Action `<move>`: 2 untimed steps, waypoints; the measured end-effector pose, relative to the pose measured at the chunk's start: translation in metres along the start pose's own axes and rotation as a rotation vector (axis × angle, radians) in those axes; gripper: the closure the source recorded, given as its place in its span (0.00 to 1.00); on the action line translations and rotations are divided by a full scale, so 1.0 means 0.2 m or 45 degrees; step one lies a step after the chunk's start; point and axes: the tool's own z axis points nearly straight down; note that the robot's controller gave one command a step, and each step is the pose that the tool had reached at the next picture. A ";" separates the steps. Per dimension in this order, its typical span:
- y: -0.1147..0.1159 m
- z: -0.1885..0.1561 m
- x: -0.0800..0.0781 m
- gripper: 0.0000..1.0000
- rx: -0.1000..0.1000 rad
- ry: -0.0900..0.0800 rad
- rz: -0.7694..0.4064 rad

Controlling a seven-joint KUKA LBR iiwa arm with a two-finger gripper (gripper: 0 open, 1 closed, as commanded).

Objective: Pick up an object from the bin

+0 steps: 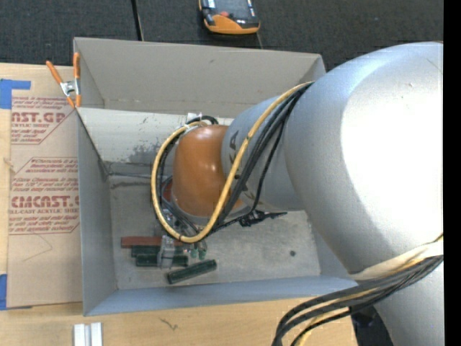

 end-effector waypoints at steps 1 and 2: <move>0.00 -0.02 0.00 1.00 0.001 0.001 0.000; 0.00 -0.11 0.01 1.00 0.006 0.011 0.000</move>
Offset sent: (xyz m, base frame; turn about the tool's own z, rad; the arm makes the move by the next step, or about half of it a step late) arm 0.0001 0.0000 0.0321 0.0000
